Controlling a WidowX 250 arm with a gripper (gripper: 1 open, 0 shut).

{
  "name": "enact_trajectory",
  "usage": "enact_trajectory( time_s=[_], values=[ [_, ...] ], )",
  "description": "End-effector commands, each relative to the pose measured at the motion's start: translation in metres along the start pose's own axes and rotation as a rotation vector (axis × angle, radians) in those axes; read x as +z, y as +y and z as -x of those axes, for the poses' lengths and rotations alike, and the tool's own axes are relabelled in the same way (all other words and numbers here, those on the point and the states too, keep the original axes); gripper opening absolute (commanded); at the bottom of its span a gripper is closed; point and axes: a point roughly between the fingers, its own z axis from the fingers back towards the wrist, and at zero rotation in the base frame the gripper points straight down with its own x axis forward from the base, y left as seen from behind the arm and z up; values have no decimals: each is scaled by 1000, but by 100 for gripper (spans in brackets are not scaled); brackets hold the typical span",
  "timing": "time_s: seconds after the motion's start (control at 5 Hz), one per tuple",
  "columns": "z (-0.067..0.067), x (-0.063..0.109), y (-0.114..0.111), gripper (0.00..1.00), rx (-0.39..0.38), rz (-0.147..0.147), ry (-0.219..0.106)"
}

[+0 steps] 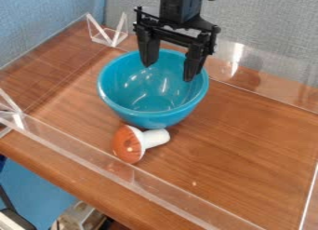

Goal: Put the mushroom in the blue bowl

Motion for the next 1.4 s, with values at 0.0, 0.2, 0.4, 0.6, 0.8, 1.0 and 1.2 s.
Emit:
enact_trajectory(
  time_s=[0.0, 0.2, 0.4, 0.6, 0.8, 1.0, 1.2],
  values=[
    [7, -2, 12, 100, -20, -4, 0],
    [20, -17, 25, 100, -20, -13, 16],
    [33, -34, 36, 100, -23, -31, 25],
    [39, -59, 47, 100, -24, -44, 37],
    [40, -78, 50, 100, -28, -46, 36],
    [43, -90, 48, 100, -37, -46, 33],
    [46, -100, 45, 100, -40, -41, 37]
  ],
)
